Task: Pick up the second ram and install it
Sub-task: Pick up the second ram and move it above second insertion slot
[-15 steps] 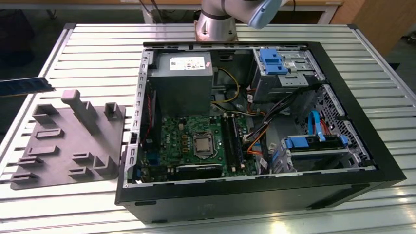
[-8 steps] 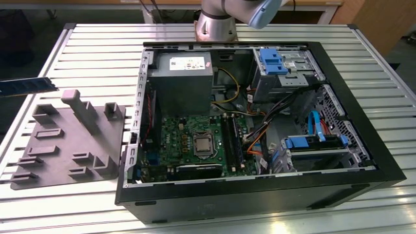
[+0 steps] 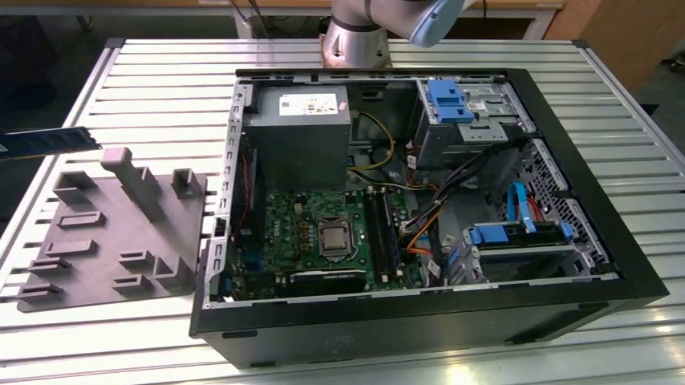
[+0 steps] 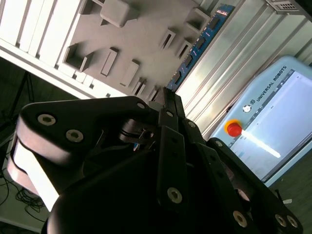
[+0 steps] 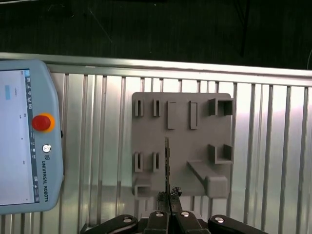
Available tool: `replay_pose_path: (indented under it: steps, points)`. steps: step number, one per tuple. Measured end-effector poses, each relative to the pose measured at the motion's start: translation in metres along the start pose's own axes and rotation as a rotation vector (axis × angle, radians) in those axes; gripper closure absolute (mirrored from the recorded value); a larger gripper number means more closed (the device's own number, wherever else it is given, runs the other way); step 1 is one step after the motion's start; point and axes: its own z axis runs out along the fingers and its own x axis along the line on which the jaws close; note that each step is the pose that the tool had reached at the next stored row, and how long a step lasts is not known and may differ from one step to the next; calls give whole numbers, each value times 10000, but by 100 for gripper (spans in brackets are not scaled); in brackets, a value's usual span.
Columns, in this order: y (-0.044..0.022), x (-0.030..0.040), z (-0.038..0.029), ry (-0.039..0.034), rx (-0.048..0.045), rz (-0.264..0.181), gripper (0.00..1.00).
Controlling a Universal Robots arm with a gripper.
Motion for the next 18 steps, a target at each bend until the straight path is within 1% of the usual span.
replay_pose_path:
  steps: [18]
  points:
    - [-92,3,2,0,0,0,88]
